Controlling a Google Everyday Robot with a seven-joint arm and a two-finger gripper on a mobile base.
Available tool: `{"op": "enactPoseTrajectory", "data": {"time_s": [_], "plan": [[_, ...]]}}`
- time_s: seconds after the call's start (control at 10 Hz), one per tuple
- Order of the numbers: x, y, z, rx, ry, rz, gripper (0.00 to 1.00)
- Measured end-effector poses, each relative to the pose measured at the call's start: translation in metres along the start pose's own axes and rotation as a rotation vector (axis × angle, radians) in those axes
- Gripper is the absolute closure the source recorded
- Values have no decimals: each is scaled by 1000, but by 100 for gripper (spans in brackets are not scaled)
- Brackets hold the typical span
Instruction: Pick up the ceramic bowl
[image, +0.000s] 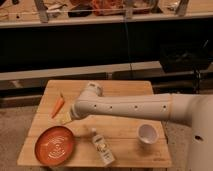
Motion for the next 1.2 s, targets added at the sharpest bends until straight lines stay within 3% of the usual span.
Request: {"op": "enactPoseTrajectory", "data": {"time_s": [0.5,1.2], "plan": [[-4,-11,35,16,-65,-130,20],[-7,-24,61,20,-127,-251,20]]}}
